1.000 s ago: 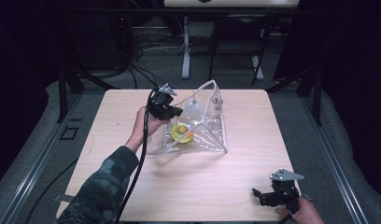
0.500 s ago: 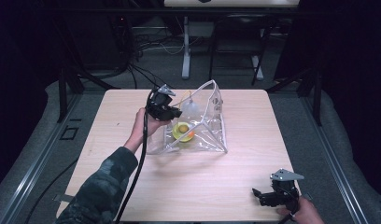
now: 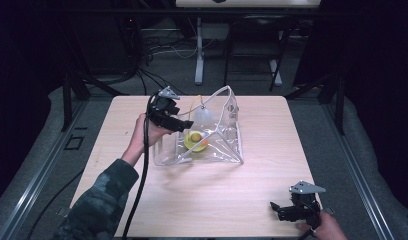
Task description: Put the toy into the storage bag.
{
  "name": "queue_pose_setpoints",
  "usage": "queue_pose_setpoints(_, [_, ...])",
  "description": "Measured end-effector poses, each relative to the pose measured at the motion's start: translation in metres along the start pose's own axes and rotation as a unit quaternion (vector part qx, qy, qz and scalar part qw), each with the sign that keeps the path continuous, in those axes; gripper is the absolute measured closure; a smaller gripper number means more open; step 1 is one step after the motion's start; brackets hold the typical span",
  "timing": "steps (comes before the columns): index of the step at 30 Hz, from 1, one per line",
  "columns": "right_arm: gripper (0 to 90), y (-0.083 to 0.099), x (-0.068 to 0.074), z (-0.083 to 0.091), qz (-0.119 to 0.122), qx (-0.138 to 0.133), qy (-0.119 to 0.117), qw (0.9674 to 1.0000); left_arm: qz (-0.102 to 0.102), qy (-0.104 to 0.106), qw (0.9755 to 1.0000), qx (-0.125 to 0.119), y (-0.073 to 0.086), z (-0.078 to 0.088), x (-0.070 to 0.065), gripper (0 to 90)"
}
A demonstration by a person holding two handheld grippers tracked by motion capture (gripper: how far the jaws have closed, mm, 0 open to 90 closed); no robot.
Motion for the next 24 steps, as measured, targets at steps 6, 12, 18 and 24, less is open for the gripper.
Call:
queue_pose_setpoints(6, [0.0,0.0,0.0,0.0,0.0,-0.001,0.0,1.0,-0.007,-0.009,0.9999,-0.006,0.005,0.023,-0.001,15.2])
queue_pose_setpoints(12, [0.0,0.0,0.0,0.0,0.0,0.0,0.0,1.0,-0.02,-0.025,0.9995,-0.005,0.017,0.045,-0.003,11.8])
queue_pose_setpoints(18, [0.0,0.0,0.0,0.0,0.0,-0.001,0.0,1.0,-0.017,-0.046,0.9988,0.001,0.038,0.064,0.0,3.2])
queue_pose_setpoints(24, [0.0,0.0,0.0,0.0,0.0,0.0,0.0,1.0,0.001,-0.064,0.9979,0.007,0.062,0.083,0.01,1.7])
Point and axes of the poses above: each handheld gripper's, and its own axes: z roughly backward along the jaws, y roughly out of its underside, x roughly to its left, the point moved 4 cm from there along -z, roughly forward along the jaws
